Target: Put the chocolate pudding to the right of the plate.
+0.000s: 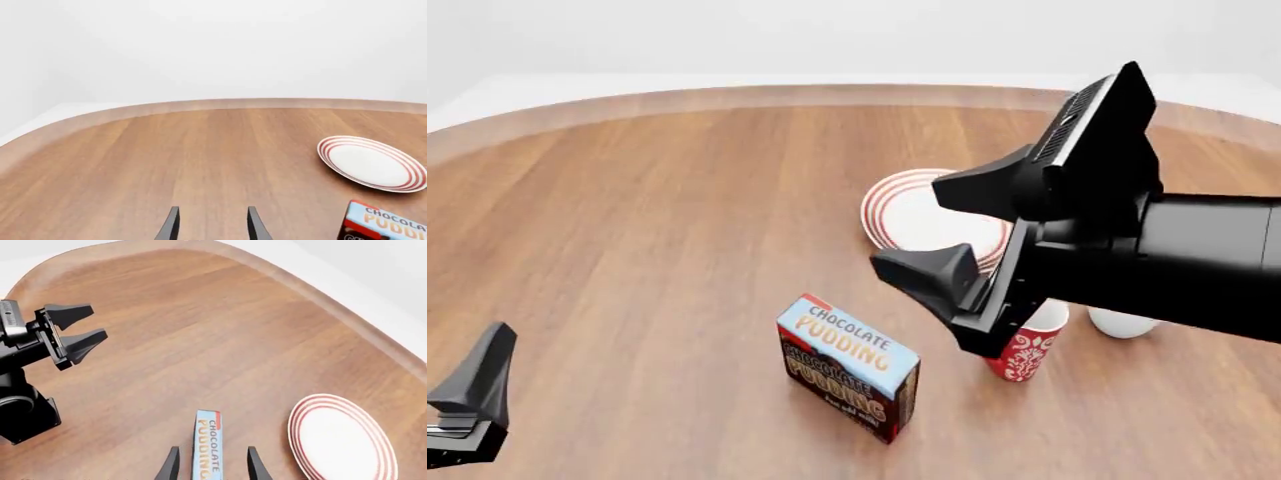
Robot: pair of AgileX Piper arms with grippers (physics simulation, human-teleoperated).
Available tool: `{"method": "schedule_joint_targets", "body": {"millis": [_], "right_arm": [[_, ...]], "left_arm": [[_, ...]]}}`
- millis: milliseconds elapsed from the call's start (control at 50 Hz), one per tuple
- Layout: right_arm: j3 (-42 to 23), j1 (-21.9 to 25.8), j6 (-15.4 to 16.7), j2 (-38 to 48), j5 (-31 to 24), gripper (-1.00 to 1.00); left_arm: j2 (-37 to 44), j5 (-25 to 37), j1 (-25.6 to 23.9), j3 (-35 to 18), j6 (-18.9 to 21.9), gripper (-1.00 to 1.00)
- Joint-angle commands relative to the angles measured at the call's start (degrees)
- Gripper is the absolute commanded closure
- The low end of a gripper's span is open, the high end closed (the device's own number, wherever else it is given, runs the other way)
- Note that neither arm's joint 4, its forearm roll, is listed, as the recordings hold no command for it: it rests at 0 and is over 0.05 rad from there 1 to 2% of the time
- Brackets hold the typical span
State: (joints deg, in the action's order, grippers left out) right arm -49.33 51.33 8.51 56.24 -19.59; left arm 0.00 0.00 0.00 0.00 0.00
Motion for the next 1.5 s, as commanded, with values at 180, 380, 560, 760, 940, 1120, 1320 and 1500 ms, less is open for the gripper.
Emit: {"method": "schedule_joint_targets", "body": {"millis": [180,380,560,760,940,1120,1320,1500], "right_arm": [[5.12,-1.44,-0.58,-0.78,3.09,-1.0],[6.65,-1.63,-0.79,-2.47,2.58,-1.0],[7.22,-1.49,-1.23,-1.7,3.66,-1.0],[7.97,-1.32,-1.7,-0.25,5.21,-1.0],[7.67,-1.87,-0.97,0.19,5.11,-1.0],[7.11,-2.39,-0.84,3.26,6.64,-1.0],[8.04,-2.0,-1.12,4.31,7.68,-1.0],[8.51,-1.38,-1.65,5.71,8.7,-1.0]], "left_arm": [[0.0,0.0,0.0,0.0,0.0,-1.0],[0.0,0.0,0.0,0.0,0.0,-1.0],[0.0,0.0,0.0,0.0,0.0,-1.0],[0.0,0.0,0.0,0.0,0.0,-1.0],[0.0,0.0,0.0,0.0,0.0,-1.0],[0.0,0.0,0.0,0.0,0.0,-1.0],[0.0,0.0,0.0,0.0,0.0,-1.0],[0.0,0.0,0.0,0.0,0.0,-1.0]]}}
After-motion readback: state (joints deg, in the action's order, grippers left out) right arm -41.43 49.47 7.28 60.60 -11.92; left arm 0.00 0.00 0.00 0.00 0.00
